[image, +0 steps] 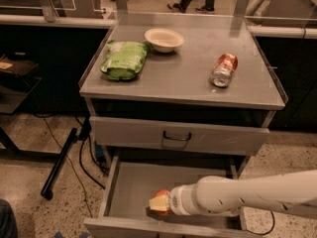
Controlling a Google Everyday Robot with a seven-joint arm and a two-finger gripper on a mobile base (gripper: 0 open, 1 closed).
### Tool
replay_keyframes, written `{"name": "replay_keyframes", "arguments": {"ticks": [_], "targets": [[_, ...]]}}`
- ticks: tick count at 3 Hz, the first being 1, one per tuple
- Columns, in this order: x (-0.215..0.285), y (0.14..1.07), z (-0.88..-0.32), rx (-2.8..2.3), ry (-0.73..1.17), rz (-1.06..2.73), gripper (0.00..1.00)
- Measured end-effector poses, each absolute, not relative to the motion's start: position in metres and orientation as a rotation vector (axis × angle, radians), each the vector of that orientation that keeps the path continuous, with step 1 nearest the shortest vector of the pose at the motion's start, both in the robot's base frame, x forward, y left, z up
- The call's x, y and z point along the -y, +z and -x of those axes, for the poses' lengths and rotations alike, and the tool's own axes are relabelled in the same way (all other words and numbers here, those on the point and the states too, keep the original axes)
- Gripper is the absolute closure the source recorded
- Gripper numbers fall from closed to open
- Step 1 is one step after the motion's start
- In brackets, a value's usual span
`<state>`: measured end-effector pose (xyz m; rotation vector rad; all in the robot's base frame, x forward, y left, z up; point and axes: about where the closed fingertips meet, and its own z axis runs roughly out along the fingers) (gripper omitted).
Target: Place apple into middle drawer
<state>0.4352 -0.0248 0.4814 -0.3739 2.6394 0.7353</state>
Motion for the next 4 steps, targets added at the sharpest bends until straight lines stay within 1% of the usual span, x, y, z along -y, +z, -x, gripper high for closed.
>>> {"name": "replay_keyframes", "arguments": {"ticks": [1, 3, 4], "targets": [[0.032, 0.460, -0.449, -2.670, 0.735, 0.268, 1.00], [0.030, 0.446, -0.453, -2.670, 0.705, 0.243, 1.00], [0.030, 0.403, -0.467, -2.700, 0.594, 0.148, 1.00]]}}
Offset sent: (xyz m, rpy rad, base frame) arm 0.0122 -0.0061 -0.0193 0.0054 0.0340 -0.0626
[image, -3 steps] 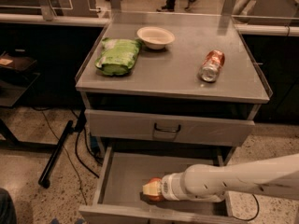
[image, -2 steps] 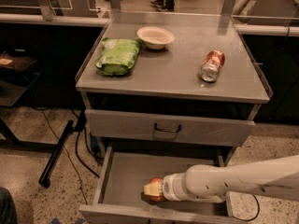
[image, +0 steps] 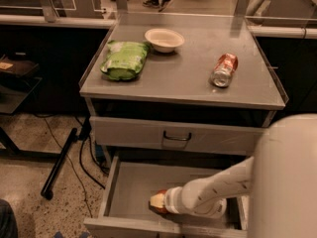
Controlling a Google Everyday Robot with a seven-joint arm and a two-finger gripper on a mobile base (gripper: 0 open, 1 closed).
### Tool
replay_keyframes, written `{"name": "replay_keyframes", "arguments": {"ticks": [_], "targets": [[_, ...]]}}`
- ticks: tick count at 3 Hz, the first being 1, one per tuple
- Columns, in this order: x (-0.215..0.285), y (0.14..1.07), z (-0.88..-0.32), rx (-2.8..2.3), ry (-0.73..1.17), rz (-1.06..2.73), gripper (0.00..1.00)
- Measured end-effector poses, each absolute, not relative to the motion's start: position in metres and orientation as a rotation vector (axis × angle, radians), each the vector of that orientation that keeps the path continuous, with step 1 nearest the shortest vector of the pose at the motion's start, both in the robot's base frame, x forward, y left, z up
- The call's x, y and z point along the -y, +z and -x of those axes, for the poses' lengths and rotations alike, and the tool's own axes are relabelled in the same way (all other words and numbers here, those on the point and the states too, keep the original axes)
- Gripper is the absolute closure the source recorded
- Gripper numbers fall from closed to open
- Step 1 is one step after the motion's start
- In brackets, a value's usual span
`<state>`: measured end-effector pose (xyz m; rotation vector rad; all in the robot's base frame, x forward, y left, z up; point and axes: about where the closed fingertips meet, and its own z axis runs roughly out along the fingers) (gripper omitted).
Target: Place apple into middle drawer
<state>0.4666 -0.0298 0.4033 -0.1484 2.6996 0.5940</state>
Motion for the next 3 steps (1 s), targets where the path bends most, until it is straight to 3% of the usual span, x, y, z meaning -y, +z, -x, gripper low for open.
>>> {"name": "replay_keyframes", "arguments": {"ticks": [2, 3], "targets": [[0.029, 0.357, -0.496, -2.708, 0.443, 0.042, 1.00], [0.028, 0.358, -0.497, -2.709, 0.446, 0.038, 0.73]]}}
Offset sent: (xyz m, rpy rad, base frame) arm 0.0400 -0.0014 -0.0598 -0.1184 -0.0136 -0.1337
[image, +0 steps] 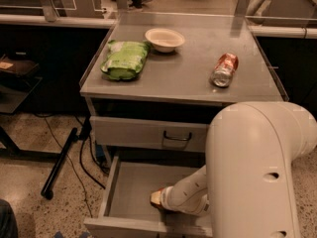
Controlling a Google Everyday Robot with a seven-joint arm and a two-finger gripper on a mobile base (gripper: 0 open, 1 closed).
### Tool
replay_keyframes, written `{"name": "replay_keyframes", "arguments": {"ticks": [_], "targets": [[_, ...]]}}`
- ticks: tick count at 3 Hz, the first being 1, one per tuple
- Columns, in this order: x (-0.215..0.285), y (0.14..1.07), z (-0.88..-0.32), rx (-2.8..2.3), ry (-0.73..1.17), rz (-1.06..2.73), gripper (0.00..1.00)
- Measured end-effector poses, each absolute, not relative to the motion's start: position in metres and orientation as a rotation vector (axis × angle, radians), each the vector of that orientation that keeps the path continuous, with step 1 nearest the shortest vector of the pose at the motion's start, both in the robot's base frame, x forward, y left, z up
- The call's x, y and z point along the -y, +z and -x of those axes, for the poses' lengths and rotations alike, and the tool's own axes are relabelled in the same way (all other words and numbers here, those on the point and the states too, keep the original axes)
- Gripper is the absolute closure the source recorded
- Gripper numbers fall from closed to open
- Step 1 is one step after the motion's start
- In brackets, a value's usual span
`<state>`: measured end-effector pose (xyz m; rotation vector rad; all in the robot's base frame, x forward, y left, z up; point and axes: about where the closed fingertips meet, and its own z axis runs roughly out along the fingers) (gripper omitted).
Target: Place apple into middle drawer
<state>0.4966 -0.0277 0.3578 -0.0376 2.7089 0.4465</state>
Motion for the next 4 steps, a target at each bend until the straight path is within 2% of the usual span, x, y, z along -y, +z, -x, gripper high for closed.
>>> {"name": "replay_keyframes", "arguments": {"ticks": [2, 3, 4], "targets": [[0.0277, 0.3578, -0.4966, -2.709, 0.447, 0.038, 0.27], [0.0276, 0.3577, -0.4966, -2.709, 0.447, 0.038, 0.00], [0.0276, 0.3577, -0.4966, -2.709, 0.447, 0.038, 0.00]]}}
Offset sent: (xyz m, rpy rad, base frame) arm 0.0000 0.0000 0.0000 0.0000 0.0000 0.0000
